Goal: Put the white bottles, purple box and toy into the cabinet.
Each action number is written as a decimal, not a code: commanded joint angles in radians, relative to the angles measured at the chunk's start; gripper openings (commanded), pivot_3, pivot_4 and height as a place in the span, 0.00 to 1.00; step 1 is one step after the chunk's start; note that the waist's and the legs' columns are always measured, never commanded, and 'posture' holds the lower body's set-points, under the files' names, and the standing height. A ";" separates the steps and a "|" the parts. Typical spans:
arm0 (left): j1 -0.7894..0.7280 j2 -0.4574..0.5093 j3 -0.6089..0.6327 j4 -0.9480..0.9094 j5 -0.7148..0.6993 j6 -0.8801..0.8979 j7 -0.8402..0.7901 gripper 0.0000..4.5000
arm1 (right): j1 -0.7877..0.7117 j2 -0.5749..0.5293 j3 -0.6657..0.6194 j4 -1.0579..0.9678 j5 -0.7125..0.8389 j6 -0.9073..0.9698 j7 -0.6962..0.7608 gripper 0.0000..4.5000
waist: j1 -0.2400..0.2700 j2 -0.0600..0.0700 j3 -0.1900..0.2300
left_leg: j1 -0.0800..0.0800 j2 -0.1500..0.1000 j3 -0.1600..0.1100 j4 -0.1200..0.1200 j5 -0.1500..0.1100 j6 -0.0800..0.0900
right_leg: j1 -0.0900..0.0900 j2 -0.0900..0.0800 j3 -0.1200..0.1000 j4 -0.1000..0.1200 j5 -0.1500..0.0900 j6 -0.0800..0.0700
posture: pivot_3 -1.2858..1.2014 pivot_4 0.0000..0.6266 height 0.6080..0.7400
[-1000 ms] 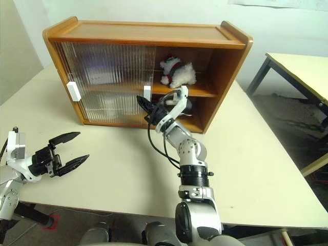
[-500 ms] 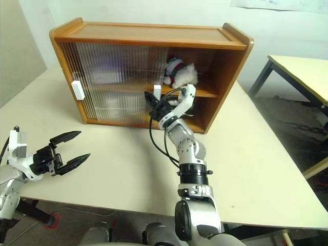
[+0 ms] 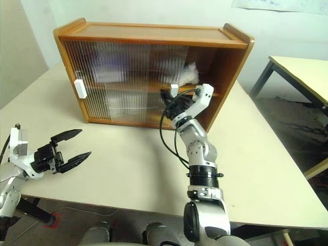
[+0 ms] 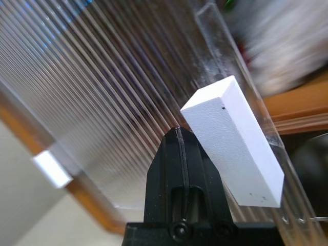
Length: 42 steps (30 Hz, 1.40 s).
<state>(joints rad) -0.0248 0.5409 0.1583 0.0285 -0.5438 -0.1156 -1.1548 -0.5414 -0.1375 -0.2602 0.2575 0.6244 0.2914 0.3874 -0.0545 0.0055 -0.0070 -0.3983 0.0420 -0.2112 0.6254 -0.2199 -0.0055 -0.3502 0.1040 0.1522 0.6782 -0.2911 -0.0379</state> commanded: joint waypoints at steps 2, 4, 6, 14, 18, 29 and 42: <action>-0.014 0.007 -0.011 -0.011 0.012 0.007 -0.001 1.00 | 0.013 -0.032 -0.059 0.035 -0.040 -0.092 -0.024 0.00 | -0.001 0.000 0.000 | 0.000 0.000 0.000 0.000 0.000 0.000 | 0.000 0.000 0.000 0.000 0.000 0.002 | 0.47 0.00 1.00; -0.009 0.006 -0.012 -0.014 0.013 0.006 -0.001 1.00 | 0.014 -0.032 -0.081 0.047 -0.044 -0.134 -0.041 0.00 | -0.001 0.000 0.000 | 0.000 0.000 0.000 0.000 0.000 -0.001 | -0.001 0.000 0.000 0.000 -0.001 0.003 | 0.47 0.00 1.00; -0.003 0.005 -0.010 -0.018 0.011 0.005 0.000 1.00 | 0.016 -0.034 -0.100 0.055 -0.043 -0.170 -0.056 0.00 | 0.000 0.001 0.000 | 0.000 0.000 0.000 0.000 0.000 -0.001 | -0.001 0.000 0.000 0.000 -0.002 0.007 | 0.47 0.00 1.00; 0.007 0.007 -0.008 -0.024 0.009 0.007 0.001 1.00 | 0.032 -0.071 -0.138 0.104 -0.073 -0.262 -0.076 0.00 | -0.003 0.002 0.001 | -0.001 -0.001 0.001 0.000 -0.009 -0.015 | -0.002 -0.003 0.000 0.000 0.000 0.004 | 0.47 0.00 1.00; 0.003 0.007 -0.010 -0.027 0.009 0.010 0.002 1.00 | 0.038 -0.081 -0.141 0.112 -0.091 -0.291 -0.085 0.00 | -0.010 0.002 0.001 | -0.001 -0.001 0.001 0.000 -0.008 -0.014 | -0.001 -0.002 0.001 0.000 0.000 0.010 | 0.47 0.00 1.00; -0.004 0.002 -0.012 -0.021 0.011 0.009 0.002 1.00 | 0.076 -0.091 -0.151 0.129 -0.146 -0.392 -0.115 0.00 | -0.009 0.004 0.002 | -0.001 -0.002 0.001 0.000 -0.010 -0.018 | -0.002 -0.005 0.001 0.000 0.000 0.011 | 0.47 0.00 1.00; 0.008 0.001 -0.016 -0.040 0.010 0.018 0.015 1.00 | 0.101 -0.088 -0.132 0.096 -0.126 -0.392 -0.074 0.00 | -0.011 0.004 0.003 | -0.001 -0.002 0.008 -0.001 -0.005 -0.012 | -0.002 -0.011 0.002 -0.001 -0.003 0.015 | 0.47 0.00 1.00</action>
<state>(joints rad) -0.0200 0.5391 0.1500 0.0016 -0.5434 -0.1072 -1.1422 -0.4495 -0.2187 -0.3816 0.3545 0.4924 -0.1136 0.3132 -0.0657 0.0096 -0.0044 -0.3992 0.0398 -0.2032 0.6248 -0.2252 -0.0170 -0.3518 0.0927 0.1546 0.6763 -0.2939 -0.0229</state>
